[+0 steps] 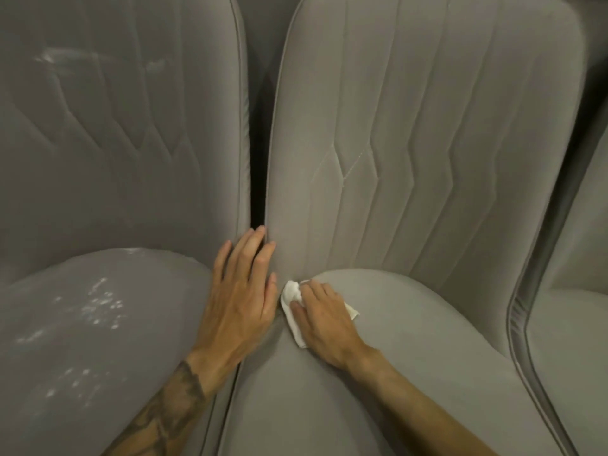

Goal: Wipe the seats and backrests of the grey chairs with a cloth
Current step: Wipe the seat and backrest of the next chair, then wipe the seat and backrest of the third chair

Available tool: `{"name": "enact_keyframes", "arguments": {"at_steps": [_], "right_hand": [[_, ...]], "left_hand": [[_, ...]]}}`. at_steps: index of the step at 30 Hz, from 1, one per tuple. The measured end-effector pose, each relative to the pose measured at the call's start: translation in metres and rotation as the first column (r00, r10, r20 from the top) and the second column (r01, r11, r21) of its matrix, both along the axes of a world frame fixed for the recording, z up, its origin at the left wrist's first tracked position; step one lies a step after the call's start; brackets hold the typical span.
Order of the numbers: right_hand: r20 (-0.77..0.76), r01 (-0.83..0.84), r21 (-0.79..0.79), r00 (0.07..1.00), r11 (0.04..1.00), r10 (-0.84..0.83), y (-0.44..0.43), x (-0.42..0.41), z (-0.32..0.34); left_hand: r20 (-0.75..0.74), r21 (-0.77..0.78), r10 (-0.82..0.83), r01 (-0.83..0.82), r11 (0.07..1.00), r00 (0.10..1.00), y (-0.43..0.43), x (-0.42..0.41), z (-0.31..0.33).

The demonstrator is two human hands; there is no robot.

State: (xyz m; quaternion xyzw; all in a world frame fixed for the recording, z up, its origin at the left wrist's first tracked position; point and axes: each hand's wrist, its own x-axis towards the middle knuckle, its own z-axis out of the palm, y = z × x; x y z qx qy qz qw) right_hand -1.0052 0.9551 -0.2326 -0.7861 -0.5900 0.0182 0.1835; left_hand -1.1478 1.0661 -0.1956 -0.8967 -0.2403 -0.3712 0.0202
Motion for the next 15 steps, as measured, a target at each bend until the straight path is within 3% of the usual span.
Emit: {"name": "enact_keyframes", "arguments": {"at_steps": [3, 7, 9, 15], "right_hand": [[-0.155, -0.152, 0.031, 0.976, 0.988, 0.155, -0.014, -0.034, 0.006], [-0.348, -0.003, 0.169, 0.935, 0.986, 0.062, -0.016, -0.088, 0.018], [-0.329, 0.009, 0.184, 0.943, 0.983, 0.053, -0.013, -0.115, 0.02], [-0.106, -0.166, 0.193, 0.976, 0.967, 0.189, 0.0, -0.174, 0.026]], "left_hand": [[-0.082, -0.076, 0.052, -0.058, 0.995, 0.995, -0.022, -0.042, -0.01], [-0.253, -0.166, 0.173, -0.219, 0.961, 0.952, -0.053, -0.111, -0.01], [-0.307, -0.201, 0.246, -0.315, 0.928, 0.92, -0.063, -0.149, -0.003], [-0.375, -0.263, 0.427, -0.536, 0.802, 0.823, -0.065, -0.248, 0.01]]}}
